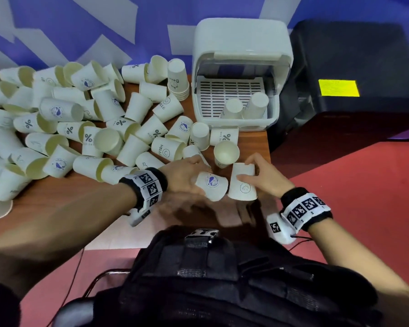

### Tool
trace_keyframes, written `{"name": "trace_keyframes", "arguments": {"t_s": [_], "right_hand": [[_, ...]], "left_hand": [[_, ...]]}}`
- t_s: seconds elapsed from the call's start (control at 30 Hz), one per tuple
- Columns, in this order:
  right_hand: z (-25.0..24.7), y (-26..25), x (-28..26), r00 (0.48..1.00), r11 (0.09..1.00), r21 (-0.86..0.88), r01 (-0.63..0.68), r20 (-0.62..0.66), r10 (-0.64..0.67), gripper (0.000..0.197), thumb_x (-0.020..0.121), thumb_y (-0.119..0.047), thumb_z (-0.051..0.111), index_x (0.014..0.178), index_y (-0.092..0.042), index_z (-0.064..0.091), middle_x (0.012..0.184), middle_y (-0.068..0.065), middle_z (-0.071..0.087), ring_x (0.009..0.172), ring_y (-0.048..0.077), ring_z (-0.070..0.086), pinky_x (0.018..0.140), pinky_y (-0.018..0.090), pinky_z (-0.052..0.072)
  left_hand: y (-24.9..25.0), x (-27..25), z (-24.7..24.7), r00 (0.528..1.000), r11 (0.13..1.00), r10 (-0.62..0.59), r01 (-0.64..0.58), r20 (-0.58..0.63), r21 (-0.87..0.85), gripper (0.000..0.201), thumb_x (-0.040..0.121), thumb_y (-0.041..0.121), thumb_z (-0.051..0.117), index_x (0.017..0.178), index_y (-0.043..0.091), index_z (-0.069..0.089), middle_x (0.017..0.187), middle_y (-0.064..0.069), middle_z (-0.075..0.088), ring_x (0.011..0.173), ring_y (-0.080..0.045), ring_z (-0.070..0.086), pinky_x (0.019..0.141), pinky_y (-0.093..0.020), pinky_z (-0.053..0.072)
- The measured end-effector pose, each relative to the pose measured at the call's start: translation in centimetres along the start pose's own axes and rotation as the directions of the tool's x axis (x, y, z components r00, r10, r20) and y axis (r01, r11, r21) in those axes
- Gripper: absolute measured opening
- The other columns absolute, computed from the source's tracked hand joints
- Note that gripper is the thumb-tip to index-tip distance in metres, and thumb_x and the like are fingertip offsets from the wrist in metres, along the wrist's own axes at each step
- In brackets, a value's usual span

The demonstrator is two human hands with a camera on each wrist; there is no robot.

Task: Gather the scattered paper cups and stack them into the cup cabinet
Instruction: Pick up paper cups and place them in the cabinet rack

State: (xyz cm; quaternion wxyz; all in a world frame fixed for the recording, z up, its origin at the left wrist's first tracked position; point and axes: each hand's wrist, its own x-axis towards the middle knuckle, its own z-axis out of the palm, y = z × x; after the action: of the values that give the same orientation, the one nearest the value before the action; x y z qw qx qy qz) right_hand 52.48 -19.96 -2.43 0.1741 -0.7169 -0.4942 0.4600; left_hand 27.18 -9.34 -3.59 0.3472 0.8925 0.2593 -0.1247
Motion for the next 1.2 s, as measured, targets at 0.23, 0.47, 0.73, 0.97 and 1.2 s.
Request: {"name": "trace_keyframes", "arguments": {"t_s": [0.23,0.47,0.73,0.97,1.2], "right_hand": [[-3.2,-3.5,1.8,0.979,0.984,0.087,0.155,-0.149,-0.141,0.056,0.080,-0.022,0.074,0.128,-0.025,0.045,0.118,-0.006,0.056,0.109,0.015,0.055,0.092,0.031,0.047],[-5.3,-6.6,5.8,0.903,0.969,0.072,0.237,-0.384,-0.192,0.061,0.081,-0.022,0.075,0.134,-0.019,0.044,0.129,0.001,0.049,0.116,0.016,0.049,0.097,0.032,0.044],[-6.2,-8.1,11.3,0.863,0.976,-0.126,0.178,-0.457,-0.217,0.063,0.081,-0.021,0.072,0.137,-0.014,0.043,0.139,0.005,0.045,0.129,0.021,0.041,0.112,0.036,0.032],[-6.0,-8.7,14.9,0.883,0.932,-0.338,0.134,-0.385,-0.267,0.062,0.085,-0.023,0.068,0.139,-0.009,0.041,0.142,0.010,0.045,0.131,0.026,0.040,0.111,0.039,0.032],[-5.9,-8.5,17.6,0.908,0.910,-0.406,0.080,-0.348,-0.235,0.060,0.084,-0.022,0.068,0.137,-0.012,0.042,0.135,0.012,0.049,0.123,0.030,0.047,0.103,0.041,0.037]], "left_hand": [[-2.0,-0.4,-4.3,0.970,0.991,-0.070,0.039,-0.235,-0.131,0.071,0.072,0.066,0.064,0.130,0.027,0.051,0.127,0.001,0.051,0.115,-0.018,0.050,0.099,-0.036,0.041],[-2.9,0.7,-7.0,0.834,0.971,-0.170,0.049,-0.525,-0.236,0.059,0.083,0.057,0.061,0.130,0.024,0.049,0.123,0.003,0.052,0.109,-0.010,0.048,0.090,-0.028,0.040],[-6.0,2.9,-8.7,0.737,0.960,-0.255,0.118,-0.626,-0.253,0.062,0.084,0.049,0.065,0.135,0.021,0.045,0.131,-0.003,0.051,0.122,-0.021,0.043,0.100,-0.029,0.033],[-8.1,4.6,-9.9,0.730,0.958,-0.245,0.083,-0.638,-0.273,0.065,0.081,0.053,0.059,0.133,0.018,0.047,0.131,-0.006,0.052,0.120,-0.023,0.046,0.099,-0.033,0.037],[-9.5,6.0,-10.3,0.716,0.959,-0.216,0.029,-0.663,-0.282,0.055,0.085,0.039,0.068,0.132,0.017,0.049,0.129,-0.005,0.053,0.120,-0.022,0.045,0.098,-0.027,0.033]]}}
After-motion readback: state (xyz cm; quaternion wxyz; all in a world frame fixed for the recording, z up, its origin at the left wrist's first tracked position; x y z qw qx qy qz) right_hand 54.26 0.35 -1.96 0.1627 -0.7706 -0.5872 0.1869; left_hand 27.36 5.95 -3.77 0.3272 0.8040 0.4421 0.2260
